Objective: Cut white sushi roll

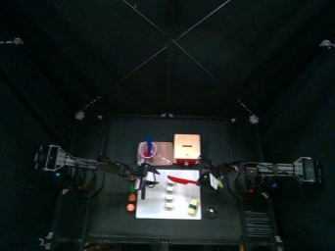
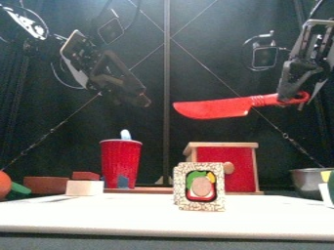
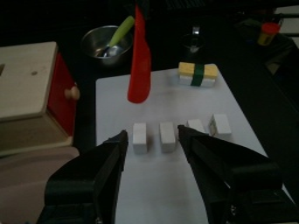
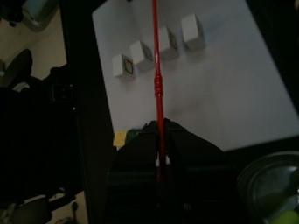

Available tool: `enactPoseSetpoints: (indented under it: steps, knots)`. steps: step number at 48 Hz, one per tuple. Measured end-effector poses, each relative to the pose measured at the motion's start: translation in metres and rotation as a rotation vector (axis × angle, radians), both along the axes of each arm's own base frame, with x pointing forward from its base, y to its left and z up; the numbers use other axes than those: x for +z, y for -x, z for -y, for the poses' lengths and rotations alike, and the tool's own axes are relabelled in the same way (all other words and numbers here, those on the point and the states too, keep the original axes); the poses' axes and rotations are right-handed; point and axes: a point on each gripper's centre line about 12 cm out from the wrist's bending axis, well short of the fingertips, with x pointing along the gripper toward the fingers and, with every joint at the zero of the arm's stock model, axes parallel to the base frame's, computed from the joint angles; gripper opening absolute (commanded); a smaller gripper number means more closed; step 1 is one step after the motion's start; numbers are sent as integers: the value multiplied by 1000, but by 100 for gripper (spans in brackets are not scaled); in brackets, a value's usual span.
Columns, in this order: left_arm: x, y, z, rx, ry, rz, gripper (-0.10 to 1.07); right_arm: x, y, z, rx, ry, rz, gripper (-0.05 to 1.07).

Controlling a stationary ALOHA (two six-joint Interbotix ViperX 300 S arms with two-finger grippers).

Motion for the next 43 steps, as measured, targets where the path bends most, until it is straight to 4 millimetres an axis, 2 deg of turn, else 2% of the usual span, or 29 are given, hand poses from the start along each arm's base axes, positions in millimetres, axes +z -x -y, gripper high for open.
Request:
enactPoseSetpoints:
  steps: [7, 16, 43]
  knots:
    - [-1, 1, 0, 0, 0, -3, 85, -13, 16, 10, -175, -160, -102, 37]
    - [-3, 1, 0, 2, 2, -8, 85, -18, 26, 8, -284, -216, -179, 37]
    - [-18, -2, -1, 4, 5, -55, 85, -29, 37, -18, -374, -259, -281, 40]
